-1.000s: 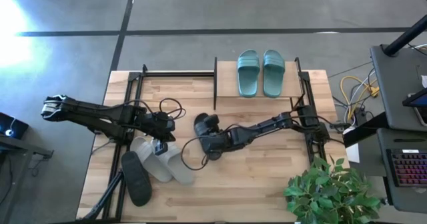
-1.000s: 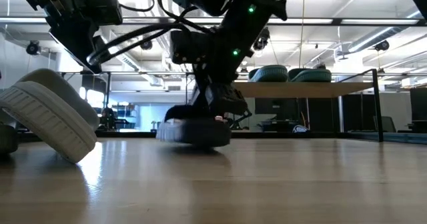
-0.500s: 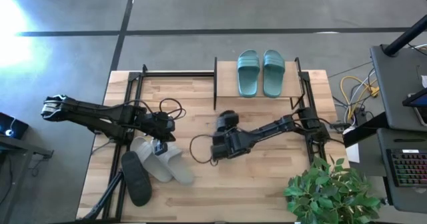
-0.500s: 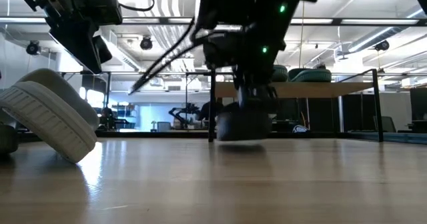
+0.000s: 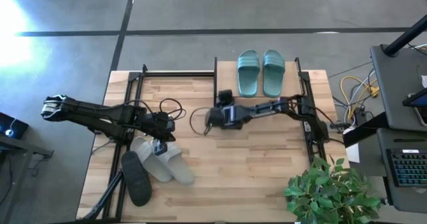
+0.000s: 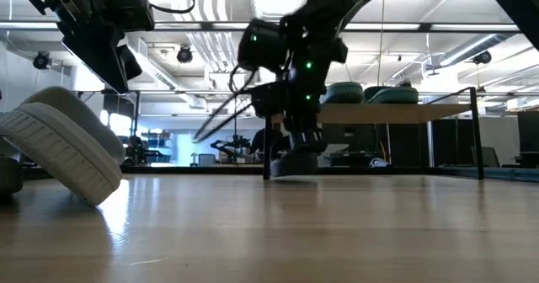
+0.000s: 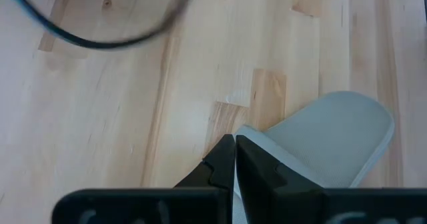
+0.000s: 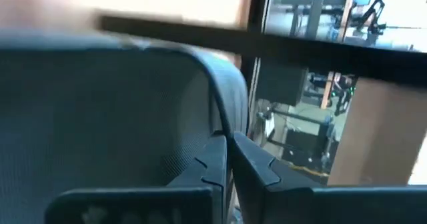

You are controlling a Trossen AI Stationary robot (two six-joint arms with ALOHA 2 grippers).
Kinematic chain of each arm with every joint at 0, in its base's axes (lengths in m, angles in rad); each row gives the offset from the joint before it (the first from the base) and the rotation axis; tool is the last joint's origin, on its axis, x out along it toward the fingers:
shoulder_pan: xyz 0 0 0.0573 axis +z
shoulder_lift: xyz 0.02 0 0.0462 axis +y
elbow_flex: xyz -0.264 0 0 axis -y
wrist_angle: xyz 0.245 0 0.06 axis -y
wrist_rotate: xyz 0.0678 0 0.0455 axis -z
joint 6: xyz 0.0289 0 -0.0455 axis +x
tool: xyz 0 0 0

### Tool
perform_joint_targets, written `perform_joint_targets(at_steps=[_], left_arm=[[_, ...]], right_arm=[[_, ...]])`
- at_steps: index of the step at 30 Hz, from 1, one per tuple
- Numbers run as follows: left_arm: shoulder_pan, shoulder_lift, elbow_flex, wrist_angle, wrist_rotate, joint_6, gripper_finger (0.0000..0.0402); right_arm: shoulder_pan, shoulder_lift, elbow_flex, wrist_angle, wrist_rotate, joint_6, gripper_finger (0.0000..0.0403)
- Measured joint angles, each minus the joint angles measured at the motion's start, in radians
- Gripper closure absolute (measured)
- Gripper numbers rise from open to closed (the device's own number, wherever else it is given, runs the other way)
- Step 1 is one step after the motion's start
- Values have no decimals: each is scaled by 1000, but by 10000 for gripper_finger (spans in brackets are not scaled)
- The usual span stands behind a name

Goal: Pick and place slides into the shelf
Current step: Put the top black slipper under the shelf, then put the right gray slipper under the shelf

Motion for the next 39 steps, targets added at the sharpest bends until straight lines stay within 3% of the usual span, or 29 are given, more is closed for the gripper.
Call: perform_joint_targets(at_steps=[7, 20, 35, 37, 39], left_arm=[[0, 0, 0, 0, 0, -1, 402], [0, 0, 0, 0, -5, -2, 402], [0, 0, 0, 0, -8, -2, 402], [0, 0, 0, -1, -8, -2, 402], [0, 0, 0, -1, -8, -1, 402]], right_arm=[[-48, 0, 0, -2, -2, 30, 367], [-22, 0, 0, -40, -11, 98, 288], [90, -60, 1, -210, -15, 286, 246], [124, -72, 19, -232, -88, 350, 246], [155, -81, 56, -243, -277, 435, 246]])
